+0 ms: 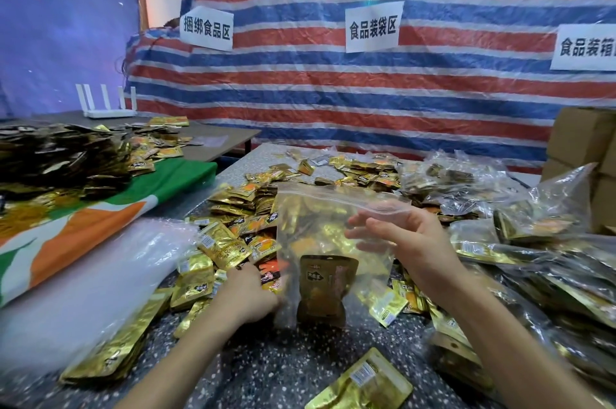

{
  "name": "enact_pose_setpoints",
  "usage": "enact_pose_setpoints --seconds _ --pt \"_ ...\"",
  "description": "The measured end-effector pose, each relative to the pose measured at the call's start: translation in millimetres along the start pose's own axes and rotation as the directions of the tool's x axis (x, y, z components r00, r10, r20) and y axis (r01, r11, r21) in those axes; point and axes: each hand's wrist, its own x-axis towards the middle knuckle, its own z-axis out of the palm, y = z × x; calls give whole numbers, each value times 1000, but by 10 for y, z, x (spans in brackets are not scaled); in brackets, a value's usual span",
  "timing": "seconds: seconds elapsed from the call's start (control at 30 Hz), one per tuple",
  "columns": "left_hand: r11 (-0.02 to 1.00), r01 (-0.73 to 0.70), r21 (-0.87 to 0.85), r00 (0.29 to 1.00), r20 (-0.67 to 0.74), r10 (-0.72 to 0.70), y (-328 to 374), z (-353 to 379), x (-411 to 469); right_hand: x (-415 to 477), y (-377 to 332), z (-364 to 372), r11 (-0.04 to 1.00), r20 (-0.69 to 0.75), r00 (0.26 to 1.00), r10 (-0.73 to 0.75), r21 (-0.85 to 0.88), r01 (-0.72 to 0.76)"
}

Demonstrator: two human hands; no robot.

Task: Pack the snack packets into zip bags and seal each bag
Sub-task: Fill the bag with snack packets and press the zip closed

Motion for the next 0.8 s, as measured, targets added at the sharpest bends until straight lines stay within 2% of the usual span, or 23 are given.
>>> enact_pose_setpoints --seconds 0.13,0.27,0.37,0.43,0.5,0.57,0.67,0.8 --pt "975 -68 -210 996 -78 53 -138 -148 30 -59 -40 50 981 -41 991 -130 -151 123" --pt "866 -129 -484 980 -195 36 -206 -329 -17 -78 -97 80 875 -28 949 -315 -396 279" --pt "863 -158 -480 945 -327 -9 -235 -431 -37 -83 -144 86 711 37 918 -394 -621 330" --pt "868 -190 -459 911 -412 -19 -250 -505 -75 -87 -170 103 613 78 884 -461 -692 381" --pt "858 -267 -439 854 -520 0 -273 -599 -140 -79 -199 112 574 115 868 -482 -707 413" --pt "840 -373 -393 755 -655 29 -297 -735 -234 -73 -228 106 572 155 874 -460 -701 425" --pt "729 -567 -384 633 -770 87 -291 -1001 -423 -84 -289 106 601 184 897 -401 -686 410" --pt "479 -753 -451 586 -790 178 -82 -1303 -760 -91 -373 163 633 148 942 -302 -707 314"
